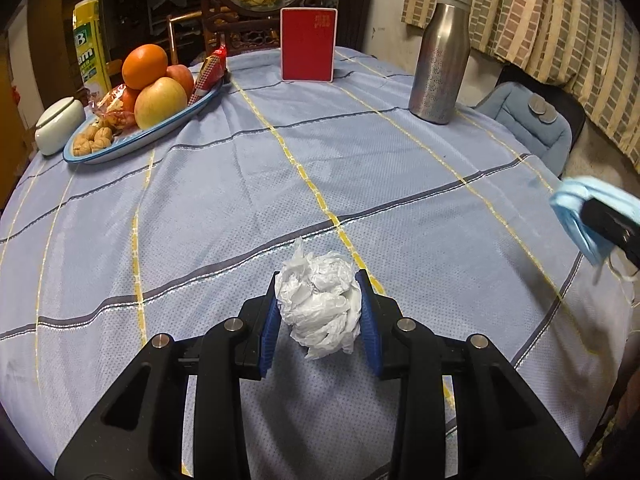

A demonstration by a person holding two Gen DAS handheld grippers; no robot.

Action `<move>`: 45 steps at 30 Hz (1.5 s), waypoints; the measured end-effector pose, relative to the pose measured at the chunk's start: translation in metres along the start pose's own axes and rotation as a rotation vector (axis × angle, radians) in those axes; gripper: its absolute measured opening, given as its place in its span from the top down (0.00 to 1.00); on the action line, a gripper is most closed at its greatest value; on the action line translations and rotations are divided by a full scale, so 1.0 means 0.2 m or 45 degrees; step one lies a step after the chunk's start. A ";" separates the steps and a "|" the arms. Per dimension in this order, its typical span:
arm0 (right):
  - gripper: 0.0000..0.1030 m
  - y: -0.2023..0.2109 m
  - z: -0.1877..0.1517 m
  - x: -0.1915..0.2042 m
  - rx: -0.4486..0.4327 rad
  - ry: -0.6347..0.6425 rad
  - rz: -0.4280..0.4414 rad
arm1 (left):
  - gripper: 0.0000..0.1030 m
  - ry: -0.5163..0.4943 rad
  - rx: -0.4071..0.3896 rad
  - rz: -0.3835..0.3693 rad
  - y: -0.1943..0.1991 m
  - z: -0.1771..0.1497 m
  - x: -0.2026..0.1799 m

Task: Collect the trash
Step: 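Lift the tissue with the left tool while the right tool holds the mask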

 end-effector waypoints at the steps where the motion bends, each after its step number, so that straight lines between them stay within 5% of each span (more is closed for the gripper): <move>1: 0.86 0.00 -0.02 -0.01 -0.001 -0.008 -0.002 | 0.64 0.002 0.004 0.004 0.00 0.00 0.00; 22: 0.84 0.22 -0.40 -0.07 -0.061 -0.113 0.008 | 0.65 -0.005 0.069 -0.040 0.02 -0.10 -0.03; 36: 0.84 0.44 -0.48 -0.07 -0.121 -0.104 0.040 | 0.65 0.161 -0.095 -0.116 0.31 -0.18 0.06; 45: 0.83 0.56 -0.52 -0.08 -0.153 -0.076 0.046 | 0.65 0.217 -0.191 -0.066 0.49 -0.30 0.09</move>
Point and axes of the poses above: each gripper's, at about its wrist camera, not at the fingertips, and y roughly against the way its jaws point, x to its left, z to its top, the point moved 8 cm from there along -y, roughly the way its jaws point, and after that the axes turned 3 degrees about z, right-handed, at the moved point
